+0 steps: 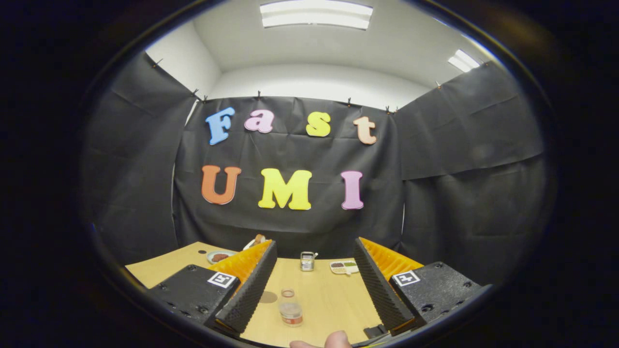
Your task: Take the bottle from table, then pour the juice into the cup, finally place the bottle on the coaster
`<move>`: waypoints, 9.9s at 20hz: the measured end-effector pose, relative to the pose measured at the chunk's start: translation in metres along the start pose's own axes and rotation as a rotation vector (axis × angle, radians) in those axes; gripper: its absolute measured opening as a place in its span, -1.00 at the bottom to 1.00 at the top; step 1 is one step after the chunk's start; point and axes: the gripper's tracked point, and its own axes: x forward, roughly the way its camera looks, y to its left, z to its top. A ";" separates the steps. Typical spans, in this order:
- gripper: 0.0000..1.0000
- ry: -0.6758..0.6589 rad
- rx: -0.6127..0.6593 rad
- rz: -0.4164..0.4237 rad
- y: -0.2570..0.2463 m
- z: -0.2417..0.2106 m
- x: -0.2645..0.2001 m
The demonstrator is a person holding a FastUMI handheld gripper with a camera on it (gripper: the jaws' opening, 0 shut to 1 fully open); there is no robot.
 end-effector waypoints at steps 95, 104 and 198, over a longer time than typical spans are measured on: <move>0.55 0.476 -0.435 0.184 0.122 -0.325 0.164; 0.55 0.314 -0.905 0.183 0.151 -0.317 0.180; 0.53 -0.070 -1.904 0.116 0.179 -0.214 0.172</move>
